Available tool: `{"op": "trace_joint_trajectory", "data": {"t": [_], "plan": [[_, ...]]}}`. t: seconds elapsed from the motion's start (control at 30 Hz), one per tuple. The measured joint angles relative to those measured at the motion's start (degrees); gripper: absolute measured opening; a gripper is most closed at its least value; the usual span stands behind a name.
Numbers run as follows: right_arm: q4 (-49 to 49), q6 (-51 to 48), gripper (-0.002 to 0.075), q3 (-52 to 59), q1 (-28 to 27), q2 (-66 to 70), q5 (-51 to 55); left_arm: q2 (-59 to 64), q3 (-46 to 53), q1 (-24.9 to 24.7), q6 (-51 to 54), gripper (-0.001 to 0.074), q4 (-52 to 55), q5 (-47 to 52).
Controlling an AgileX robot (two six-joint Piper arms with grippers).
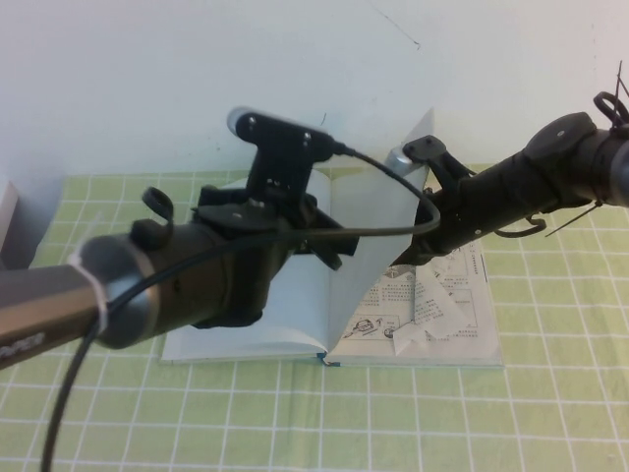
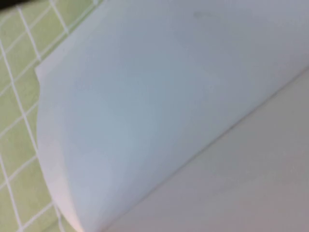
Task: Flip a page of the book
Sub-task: Open the closed book
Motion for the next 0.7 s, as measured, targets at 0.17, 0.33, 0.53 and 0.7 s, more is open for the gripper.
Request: {"op": "trace_joint_trajectory", "data": {"t": [0.17, 0.33, 0.53, 0.7], "plan": [[3.87, -2.34, -0.0002, 0.0, 1.0, 0.0, -1.91, -5.51, 0.0, 0.0, 0.52, -0.0004, 0.0, -1.11], [5.83, -6.24, -0.0002, -0.08, 4.65, 0.0, -4.27, -9.71, 0.0, 0.0, 1.56, -0.0004, -0.1, -1.27], [6.63, -9.39, -0.0002, -0.08, 9.47, 0.0, -7.08, -11.46, 0.0, 0.0, 1.9, -0.0004, -0.21, -1.5], [6.62, -9.79, -0.0002, -0.08, 10.32, 0.0, -8.06, -11.35, 0.0, 0.0, 2.03, -0.0004, -0.21, -1.5]]}}
